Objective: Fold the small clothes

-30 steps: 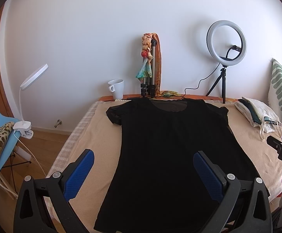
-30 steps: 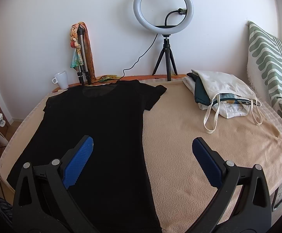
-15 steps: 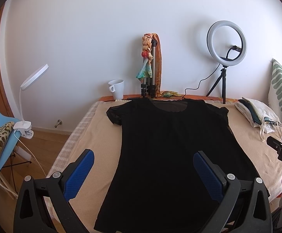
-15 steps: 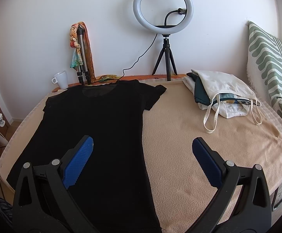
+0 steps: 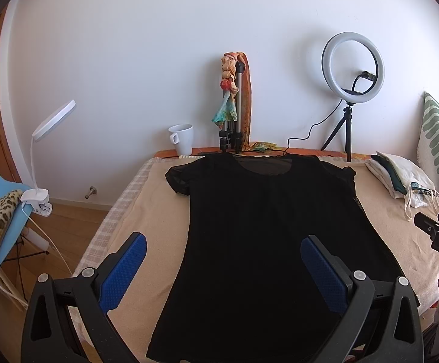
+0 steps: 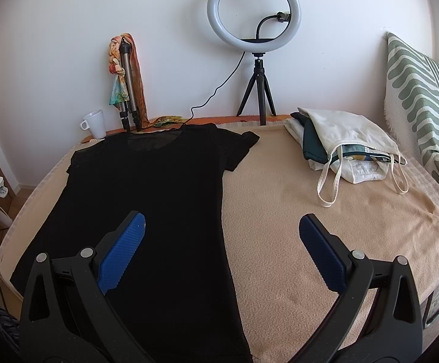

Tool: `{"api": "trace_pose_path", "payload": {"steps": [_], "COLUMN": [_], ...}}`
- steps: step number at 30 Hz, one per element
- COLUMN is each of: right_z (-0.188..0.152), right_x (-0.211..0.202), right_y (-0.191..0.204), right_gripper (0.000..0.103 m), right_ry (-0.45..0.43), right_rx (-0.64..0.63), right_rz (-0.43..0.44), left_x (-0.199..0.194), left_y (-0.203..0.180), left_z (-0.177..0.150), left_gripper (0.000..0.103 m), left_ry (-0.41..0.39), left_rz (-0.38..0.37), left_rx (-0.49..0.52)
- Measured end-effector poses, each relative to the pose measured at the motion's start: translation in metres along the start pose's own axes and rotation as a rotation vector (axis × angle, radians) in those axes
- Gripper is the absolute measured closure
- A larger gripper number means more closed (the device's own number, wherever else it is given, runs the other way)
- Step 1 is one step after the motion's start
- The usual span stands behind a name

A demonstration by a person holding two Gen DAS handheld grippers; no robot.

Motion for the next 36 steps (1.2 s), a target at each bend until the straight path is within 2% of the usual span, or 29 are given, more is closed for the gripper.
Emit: {"api": "trace_pose_path", "payload": {"steps": [11,16,22,26,29,31,36], "right_z": [-0.001,0.0,0.02,0.044,0.066,0.081,0.115], "right_x": [0.002,0.005,-0.002,-0.004,0.001,0.007,0.03], "right_y": [0.0,0.007,0.027,0.039,0.051,0.062,0.102], "right_gripper": [0.0,0.0,0.0,0.0,0.0,0.0,0.0], "right_ry": [0.004,0.026,0.014,-0.007,-0.022,-0.036,-0.047], "right_rx": [0.003,-0.02,-0.073,-0.092,-0.1,-0.094,-0.121], "right_rz": [0.008,0.022,0.065,0.124,0.176,0.24,0.383], "left_x": [0.002,-0.002,-0.005,-0.012,-0.015,-0.013,-0.001], "left_y": [0.011,0.029,0.059,0.08,0.096,0.102,0.113], "left_z": [-0.004,-0.004,-0.01,-0.018,-0.028,-0.039,-0.074], "left_gripper": [0.0,0.0,0.002,0.01,0.014,0.018,0.039], "left_ry": [0.014,0.0,0.007,-0.003,0.017,0.05,0.152], "left_rz": [0.015,0.034,0.046,-0.041,-0.046,-0.052,-0.074], "left_rx": [-0.016,-0.048,-0.087,-0.154,-0.211,-0.236,-0.318]}}
Point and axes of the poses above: each gripper's, at about its wrist camera, not at the fingertips, and x roughly the way its jaws point, y to its left, z to its top, the point moved 7 cm from there along x, roughly the way its jaws point, and after that the axes turned 12 degrees about -x, right-handed, at the moved point
